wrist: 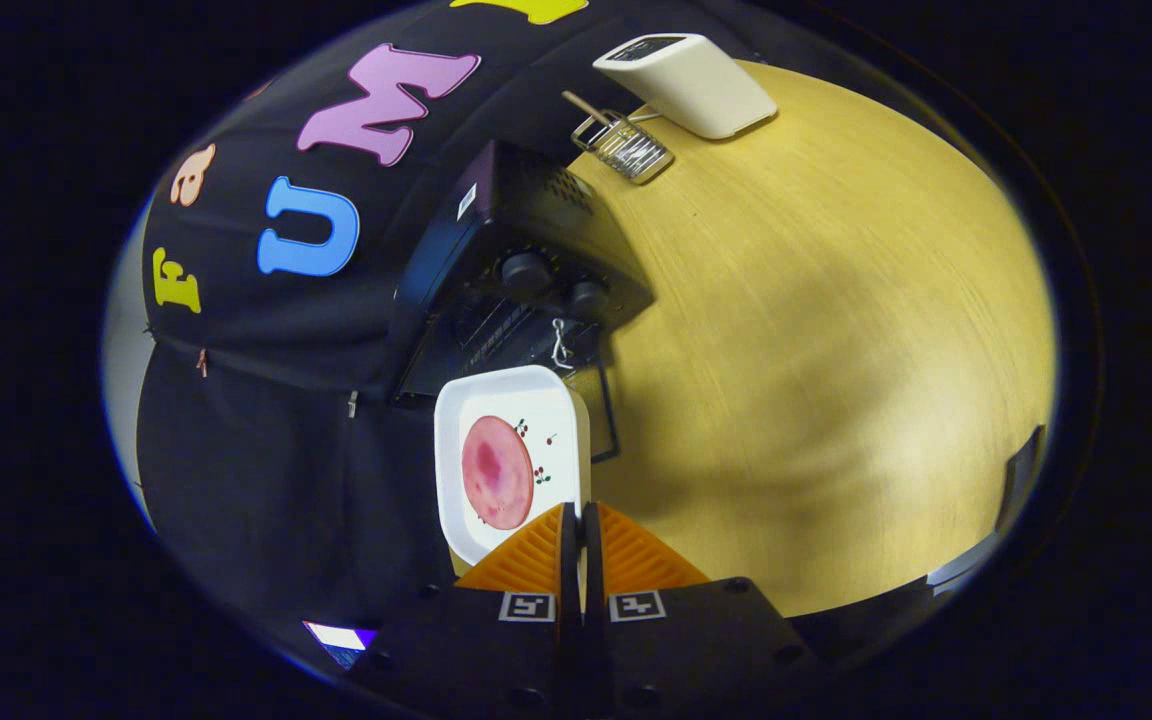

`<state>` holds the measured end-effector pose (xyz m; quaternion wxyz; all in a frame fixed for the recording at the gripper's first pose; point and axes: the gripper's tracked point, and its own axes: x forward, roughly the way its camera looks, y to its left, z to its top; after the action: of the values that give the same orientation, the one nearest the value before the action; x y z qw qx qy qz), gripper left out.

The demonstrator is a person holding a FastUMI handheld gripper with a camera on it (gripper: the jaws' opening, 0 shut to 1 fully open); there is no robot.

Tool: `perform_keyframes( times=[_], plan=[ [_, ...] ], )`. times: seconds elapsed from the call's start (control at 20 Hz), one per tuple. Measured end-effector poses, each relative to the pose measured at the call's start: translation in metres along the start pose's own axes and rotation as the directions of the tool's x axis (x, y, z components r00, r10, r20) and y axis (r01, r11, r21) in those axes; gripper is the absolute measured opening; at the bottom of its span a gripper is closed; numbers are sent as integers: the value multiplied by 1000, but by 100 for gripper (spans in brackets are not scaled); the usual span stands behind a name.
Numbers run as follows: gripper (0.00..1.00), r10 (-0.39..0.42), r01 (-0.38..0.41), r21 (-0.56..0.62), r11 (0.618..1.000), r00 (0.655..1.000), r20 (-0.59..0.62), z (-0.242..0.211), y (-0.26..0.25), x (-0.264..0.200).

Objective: Open the toaster oven, put the food inside, and close the toaster oven door.

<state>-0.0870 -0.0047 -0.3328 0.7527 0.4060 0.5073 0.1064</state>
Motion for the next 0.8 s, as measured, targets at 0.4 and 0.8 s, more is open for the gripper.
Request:
perform_keyframes(
  times=[0.4,0.8],
  plan=[
    [5,-71,47,185,982,989,128,6,40,91],
    [5,-213,39,471,881,922,323,40,64,143]
  ],
)
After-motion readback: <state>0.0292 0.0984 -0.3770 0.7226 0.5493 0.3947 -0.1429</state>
